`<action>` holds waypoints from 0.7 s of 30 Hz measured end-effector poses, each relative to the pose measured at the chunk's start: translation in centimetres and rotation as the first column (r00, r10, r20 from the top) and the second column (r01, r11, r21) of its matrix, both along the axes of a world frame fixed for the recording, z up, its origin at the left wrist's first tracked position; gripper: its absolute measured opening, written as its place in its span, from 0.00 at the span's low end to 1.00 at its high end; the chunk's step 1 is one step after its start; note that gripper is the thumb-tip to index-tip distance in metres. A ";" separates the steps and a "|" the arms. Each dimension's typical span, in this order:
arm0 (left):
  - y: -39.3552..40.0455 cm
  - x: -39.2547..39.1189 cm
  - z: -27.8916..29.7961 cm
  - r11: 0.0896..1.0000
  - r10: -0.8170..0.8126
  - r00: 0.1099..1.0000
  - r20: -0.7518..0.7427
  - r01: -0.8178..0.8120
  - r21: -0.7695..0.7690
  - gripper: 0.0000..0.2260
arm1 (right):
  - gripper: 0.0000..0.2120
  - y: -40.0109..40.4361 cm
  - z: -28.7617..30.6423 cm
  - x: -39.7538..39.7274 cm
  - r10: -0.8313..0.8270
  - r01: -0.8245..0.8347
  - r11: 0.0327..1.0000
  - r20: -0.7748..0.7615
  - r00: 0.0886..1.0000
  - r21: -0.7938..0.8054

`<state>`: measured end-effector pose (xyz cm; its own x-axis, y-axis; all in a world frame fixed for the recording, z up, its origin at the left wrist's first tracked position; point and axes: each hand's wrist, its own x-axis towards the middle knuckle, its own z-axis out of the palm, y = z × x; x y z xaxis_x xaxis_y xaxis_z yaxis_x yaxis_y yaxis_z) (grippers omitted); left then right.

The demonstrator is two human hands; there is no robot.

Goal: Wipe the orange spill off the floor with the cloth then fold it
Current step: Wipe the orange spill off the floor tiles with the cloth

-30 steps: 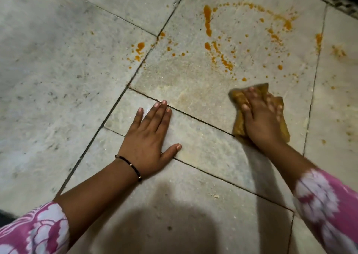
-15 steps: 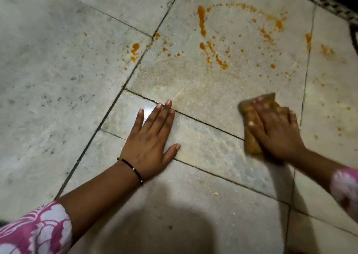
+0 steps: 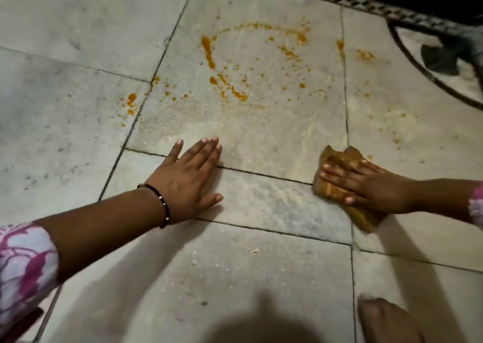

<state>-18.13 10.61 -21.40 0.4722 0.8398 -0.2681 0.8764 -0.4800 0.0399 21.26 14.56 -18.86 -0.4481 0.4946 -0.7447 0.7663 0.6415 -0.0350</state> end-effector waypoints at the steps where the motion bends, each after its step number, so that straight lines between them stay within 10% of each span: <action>1: 0.3 0.2 0.7 0.998 -0.069 0.996 -0.063 0.068 -0.019 0.39 | 0.39 0.4 1.2 0.7 0.005 -0.001 0.999 0.066 0.998 -0.054; 11: 4.3 8.1 5.3 0.905 -0.424 0.841 -0.335 0.382 -0.186 0.38 | 0.37 1.0 7.5 4.1 0.225 -0.223 0.974 0.238 0.945 -0.035; 21: 4.0 15.6 4.0 0.943 -0.305 0.929 -0.209 0.263 -0.204 0.42 | 0.33 -3.1 -3.7 3.4 -0.077 0.186 0.936 -0.343 0.936 0.299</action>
<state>-2.52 14.62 -17.42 0.5903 0.6118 -0.5265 0.6985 -0.7141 -0.0468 24.69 11.45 -22.52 -0.5491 0.7534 -0.3618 0.8265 0.5536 -0.1017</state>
